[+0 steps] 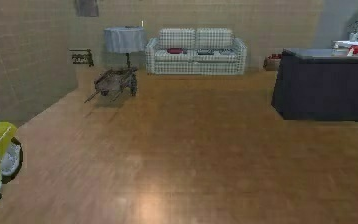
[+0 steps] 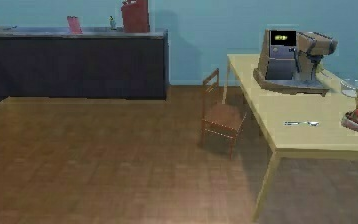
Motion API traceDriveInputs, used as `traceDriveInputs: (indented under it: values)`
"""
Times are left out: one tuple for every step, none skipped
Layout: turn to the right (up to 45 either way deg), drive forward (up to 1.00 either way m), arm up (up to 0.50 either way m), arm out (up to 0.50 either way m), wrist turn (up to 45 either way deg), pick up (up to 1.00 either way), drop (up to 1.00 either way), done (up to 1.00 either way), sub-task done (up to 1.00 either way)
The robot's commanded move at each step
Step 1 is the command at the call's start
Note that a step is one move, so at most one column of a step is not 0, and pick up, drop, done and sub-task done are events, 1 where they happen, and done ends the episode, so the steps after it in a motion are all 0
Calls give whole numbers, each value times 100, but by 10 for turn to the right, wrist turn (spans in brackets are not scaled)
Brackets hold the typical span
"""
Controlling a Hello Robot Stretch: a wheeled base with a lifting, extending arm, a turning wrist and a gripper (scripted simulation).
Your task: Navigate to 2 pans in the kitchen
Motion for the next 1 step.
traceDriveInputs:
  values:
    - [450,0,0,0,0,0,0,0,0]
